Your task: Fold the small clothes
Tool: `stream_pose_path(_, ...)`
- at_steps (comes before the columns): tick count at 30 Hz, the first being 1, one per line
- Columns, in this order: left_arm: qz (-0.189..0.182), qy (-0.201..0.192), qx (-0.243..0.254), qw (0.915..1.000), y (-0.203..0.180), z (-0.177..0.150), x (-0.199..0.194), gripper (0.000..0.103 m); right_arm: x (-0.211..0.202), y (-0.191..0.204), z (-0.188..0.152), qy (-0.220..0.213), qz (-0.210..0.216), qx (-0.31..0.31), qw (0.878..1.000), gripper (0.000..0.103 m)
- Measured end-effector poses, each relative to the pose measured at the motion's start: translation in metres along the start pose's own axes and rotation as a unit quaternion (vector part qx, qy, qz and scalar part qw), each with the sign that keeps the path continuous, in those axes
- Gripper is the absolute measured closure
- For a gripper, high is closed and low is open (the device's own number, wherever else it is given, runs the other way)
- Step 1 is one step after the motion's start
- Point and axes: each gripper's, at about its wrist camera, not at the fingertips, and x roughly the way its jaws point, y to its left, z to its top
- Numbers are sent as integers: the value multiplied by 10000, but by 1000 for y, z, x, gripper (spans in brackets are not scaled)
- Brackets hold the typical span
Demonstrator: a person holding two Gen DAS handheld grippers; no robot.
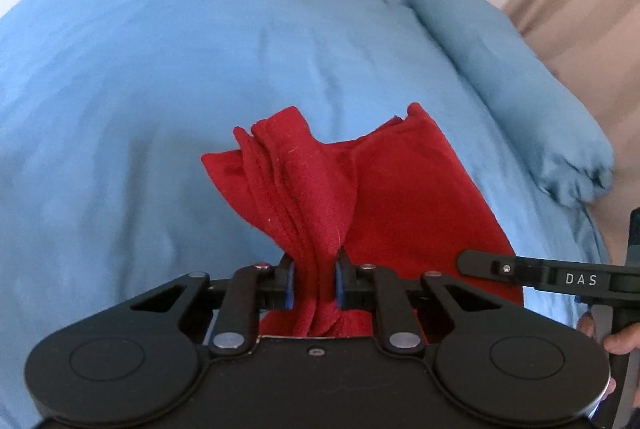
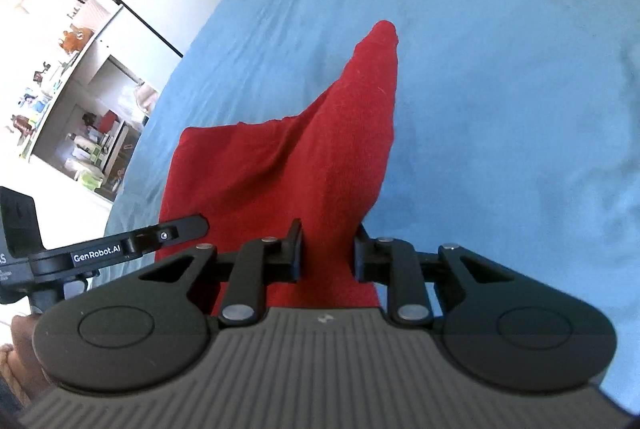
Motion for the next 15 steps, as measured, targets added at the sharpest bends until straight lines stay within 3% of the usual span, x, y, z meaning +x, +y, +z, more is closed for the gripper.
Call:
stream_pose_path(5,120,190,123,9997,-50,-43,19,83,-55,-28,-29,106,-195,-116,9997,65)
stream_pose_path(9,256,399,172,9987,-70,-74,50,83,-68,-68,-64,270,-313,-6,9991,64)
stream_pose_path(11,510,299,352,9976,-77,-84,59,81,-65,-84,-78,308,-401,-62,9987,64)
stream_pose_path(14,687,160,511,9962,-74,-91,61,67,-57,-108,-96,212,-326,46,9992,60)
stream_pose_path(15,734,132,523,9958,-73,-93,62,58,-55,-114,-100,157,-285,123,9994,59)
